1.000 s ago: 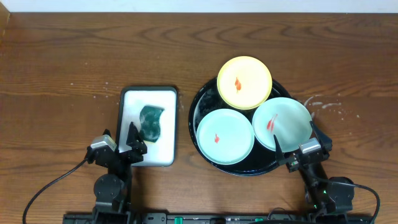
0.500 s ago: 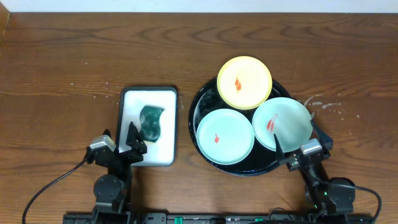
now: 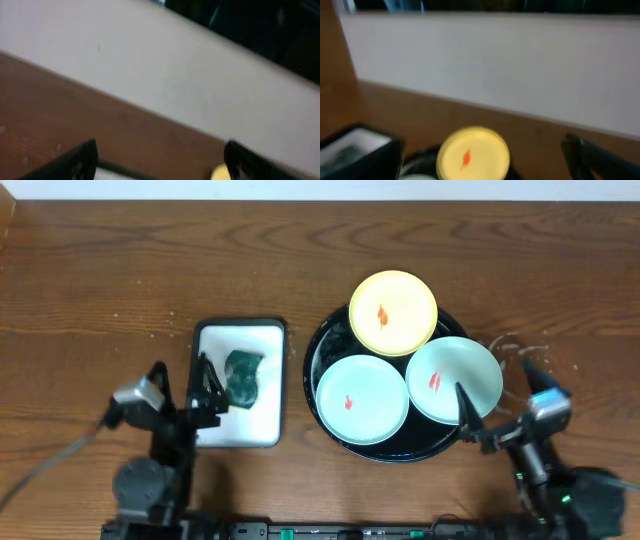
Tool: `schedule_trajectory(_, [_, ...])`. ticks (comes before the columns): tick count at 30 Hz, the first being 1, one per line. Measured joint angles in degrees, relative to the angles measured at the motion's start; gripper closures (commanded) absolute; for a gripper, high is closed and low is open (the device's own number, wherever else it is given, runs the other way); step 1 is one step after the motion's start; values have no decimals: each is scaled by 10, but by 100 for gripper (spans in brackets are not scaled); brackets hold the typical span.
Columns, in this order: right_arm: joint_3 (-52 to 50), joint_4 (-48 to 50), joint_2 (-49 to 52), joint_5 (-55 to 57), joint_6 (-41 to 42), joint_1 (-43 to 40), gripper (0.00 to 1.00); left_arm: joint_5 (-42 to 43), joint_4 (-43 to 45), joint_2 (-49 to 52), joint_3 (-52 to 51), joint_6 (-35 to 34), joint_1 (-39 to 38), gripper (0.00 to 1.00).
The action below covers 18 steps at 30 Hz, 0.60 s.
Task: Clean dirty plates on tray and stack at the side
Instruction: 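Grasp the green sponge left and the right pale green plate rim right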
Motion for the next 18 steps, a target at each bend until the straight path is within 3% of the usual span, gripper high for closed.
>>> schedule_trajectory(9, [374,-357,308,-5,14,0,1,71,-370,284,370,9,0,19])
schedule_trajectory(12, [438,-398,388,-5,14,0,1,83,-423,350,420,12,0,19])
schedule_trajectory(18, [454,-445,482,-38,28,0,1,132,-502,416,427,12,0,19])
